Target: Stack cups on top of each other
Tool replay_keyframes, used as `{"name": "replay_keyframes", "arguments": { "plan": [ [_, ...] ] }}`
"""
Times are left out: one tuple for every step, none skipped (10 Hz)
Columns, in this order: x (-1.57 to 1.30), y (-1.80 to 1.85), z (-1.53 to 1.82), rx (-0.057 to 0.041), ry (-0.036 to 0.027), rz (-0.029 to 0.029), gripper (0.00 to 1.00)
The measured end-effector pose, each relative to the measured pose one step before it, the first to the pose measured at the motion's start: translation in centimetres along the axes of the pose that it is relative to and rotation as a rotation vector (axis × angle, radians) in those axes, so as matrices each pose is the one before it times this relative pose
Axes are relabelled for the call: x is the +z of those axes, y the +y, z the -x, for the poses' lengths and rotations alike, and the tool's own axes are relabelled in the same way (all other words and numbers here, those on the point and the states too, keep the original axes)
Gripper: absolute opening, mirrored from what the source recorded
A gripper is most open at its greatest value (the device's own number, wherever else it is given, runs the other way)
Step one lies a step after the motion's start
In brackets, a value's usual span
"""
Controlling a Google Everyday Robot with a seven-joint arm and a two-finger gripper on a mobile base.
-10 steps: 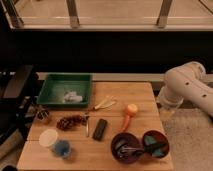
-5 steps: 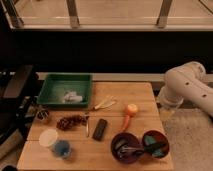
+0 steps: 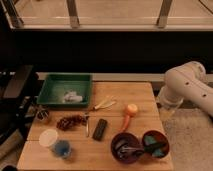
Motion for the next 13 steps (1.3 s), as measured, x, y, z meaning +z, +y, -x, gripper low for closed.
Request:
{"name": "replay_keyframes", "arguments": {
  "plan": [
    [-0.282, -0.517, 0.931, -0.05884, -0.0238, 0.00953, 0.65],
    [-0.182, -0.627, 1.291, -0.07429, -0.03234, 0.01812, 0.65],
    [0.056, -1.034, 1.703, -0.0924, -0.04026, 0.02602, 0.65],
    [0.194, -1.006, 1.208, -0.0586, -0.02451, 0.0171, 0.65],
    [0.33, -1.476, 1.606, -0.07362, -0.02955, 0.02505, 0.65],
    [0.298, -0.785, 1.046, -0.03411, -0.01254, 0.01187, 0.65],
    [0.349, -0.801, 1.457, -0.0321, -0.01176, 0.00643, 0.65],
    [0.313, -0.732, 1.478, -0.03007, -0.00906, 0.00552, 0.65],
    [0.592, -1.281, 2.563, -0.04699, -0.0153, 0.00292, 0.65],
    [0.395, -1.049, 2.077, -0.03231, -0.01544, -0.00314, 0.65],
    [0.45, -0.883, 1.872, -0.02773, -0.01563, -0.00189, 0.65],
    [0.536, -1.005, 2.099, -0.02881, -0.01494, -0.00545, 0.65],
    [0.683, -1.326, 2.799, -0.03171, -0.02079, -0.00986, 0.65]
  ]
}}
